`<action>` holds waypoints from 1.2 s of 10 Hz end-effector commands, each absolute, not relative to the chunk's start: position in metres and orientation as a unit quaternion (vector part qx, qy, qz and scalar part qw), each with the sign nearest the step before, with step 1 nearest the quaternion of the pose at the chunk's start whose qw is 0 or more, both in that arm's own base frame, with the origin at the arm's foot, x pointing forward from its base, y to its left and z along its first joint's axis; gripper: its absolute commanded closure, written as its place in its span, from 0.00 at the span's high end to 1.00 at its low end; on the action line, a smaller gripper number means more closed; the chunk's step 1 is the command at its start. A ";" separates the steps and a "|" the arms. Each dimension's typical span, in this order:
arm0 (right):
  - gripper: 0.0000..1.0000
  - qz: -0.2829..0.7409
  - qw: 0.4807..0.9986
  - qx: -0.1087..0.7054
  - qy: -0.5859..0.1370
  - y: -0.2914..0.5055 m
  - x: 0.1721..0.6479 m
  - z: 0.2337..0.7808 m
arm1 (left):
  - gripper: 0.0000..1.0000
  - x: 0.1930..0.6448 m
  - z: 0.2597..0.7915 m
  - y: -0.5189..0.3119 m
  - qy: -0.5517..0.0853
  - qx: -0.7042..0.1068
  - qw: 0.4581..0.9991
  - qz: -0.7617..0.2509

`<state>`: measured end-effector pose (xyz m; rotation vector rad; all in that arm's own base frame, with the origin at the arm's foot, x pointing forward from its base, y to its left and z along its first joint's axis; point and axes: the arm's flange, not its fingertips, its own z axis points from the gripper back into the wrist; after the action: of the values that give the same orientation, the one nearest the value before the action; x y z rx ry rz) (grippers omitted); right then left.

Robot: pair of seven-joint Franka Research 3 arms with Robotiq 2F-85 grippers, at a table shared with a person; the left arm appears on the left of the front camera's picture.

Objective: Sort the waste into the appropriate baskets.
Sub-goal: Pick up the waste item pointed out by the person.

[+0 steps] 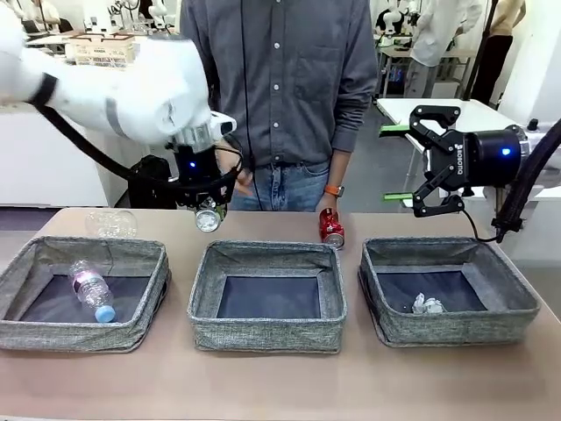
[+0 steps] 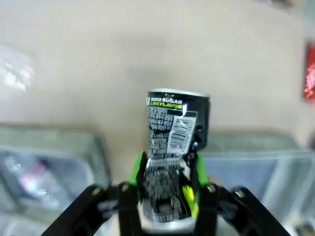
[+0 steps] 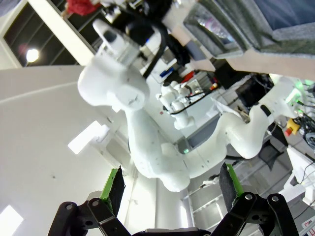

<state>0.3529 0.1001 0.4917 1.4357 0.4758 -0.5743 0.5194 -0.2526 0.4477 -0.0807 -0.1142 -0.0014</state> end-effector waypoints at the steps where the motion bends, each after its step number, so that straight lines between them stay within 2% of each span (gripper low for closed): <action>1: 1.00 -0.257 0.682 0.649 0.218 0.102 0.353 0.496 | 0.00 0.486 0.483 -0.225 -0.006 -0.094 0.993 -0.064; 4: 1.00 -0.257 0.682 0.649 0.218 0.102 0.353 0.496 | 0.00 0.372 0.529 -0.216 -0.067 -0.132 0.981 -0.123; 5: 1.00 -0.257 0.682 0.649 0.218 0.102 0.353 0.496 | 0.00 0.360 0.532 -0.208 -0.117 -0.134 0.980 -0.090; 6: 1.00 -0.257 0.682 0.649 0.218 0.102 0.353 0.496 | 0.00 0.371 0.533 -0.199 -0.135 -0.162 0.977 -0.022; 7: 1.00 -0.257 0.682 0.649 0.218 0.102 0.353 0.496 | 0.00 0.380 0.542 -0.224 -0.070 -0.124 0.984 -0.103; 9: 1.00 -0.257 0.682 0.649 0.218 0.102 0.353 0.496 | 0.00 0.380 0.542 -0.224 -0.070 -0.124 0.984 -0.103; 10: 1.00 -0.257 0.682 0.649 0.218 0.102 0.353 0.496 | 0.44 0.366 0.543 -0.212 -0.092 -0.133 0.984 -0.080; 11: 1.00 -0.257 0.682 0.649 0.218 0.102 0.353 0.496 | 0.44 0.373 0.545 -0.252 -0.081 -0.158 0.981 -0.079; 12: 1.00 -0.257 0.682 0.649 0.218 0.102 0.353 0.496 | 0.44 0.375 0.574 -0.291 -0.117 -0.154 0.978 -0.074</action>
<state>0.3529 0.1002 0.4917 1.4358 0.4763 -0.5740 0.3703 -0.2542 0.5513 -0.2932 -0.1826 -0.1742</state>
